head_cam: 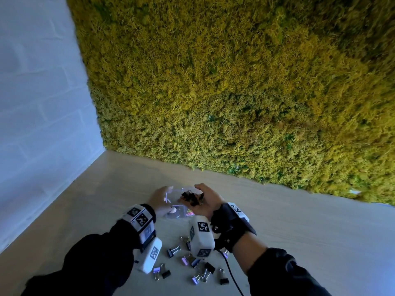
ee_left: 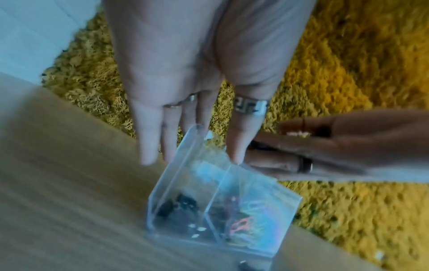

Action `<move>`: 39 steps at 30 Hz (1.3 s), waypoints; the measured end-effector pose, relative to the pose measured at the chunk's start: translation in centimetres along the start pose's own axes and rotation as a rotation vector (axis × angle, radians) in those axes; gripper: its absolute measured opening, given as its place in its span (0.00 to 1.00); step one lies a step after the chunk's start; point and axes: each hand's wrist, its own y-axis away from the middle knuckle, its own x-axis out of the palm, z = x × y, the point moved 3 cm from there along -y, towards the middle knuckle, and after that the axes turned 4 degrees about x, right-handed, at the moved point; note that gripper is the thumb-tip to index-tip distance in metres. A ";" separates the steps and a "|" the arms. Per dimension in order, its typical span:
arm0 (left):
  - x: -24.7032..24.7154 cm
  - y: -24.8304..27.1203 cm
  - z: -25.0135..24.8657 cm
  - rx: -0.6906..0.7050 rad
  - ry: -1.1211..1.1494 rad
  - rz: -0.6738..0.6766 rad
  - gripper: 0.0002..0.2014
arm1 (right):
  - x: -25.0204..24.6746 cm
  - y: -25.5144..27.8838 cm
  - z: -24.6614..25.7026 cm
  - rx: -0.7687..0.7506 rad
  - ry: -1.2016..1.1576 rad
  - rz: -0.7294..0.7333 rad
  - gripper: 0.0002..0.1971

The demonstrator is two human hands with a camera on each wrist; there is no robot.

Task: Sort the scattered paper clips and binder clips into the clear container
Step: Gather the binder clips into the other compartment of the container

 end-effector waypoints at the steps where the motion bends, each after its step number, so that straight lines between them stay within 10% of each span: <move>1: 0.0 -0.1 0.0 0.004 0.001 -0.012 0.37 | 0.2 -0.4 0.0 0.006 0.017 -0.007 0.13; 29: -0.5 0.0 0.8 0.012 0.114 -0.021 0.34 | 3.1 2.3 0.3 -0.005 0.153 -0.058 0.32; 34: -0.9 0.8 1.3 0.035 0.048 -0.047 0.37 | 0.8 6.3 2.1 -0.187 0.682 -0.015 0.16; 39: -2.2 2.4 2.8 0.041 0.190 -0.165 0.21 | -6.0 9.2 4.3 -0.294 1.592 -0.374 0.24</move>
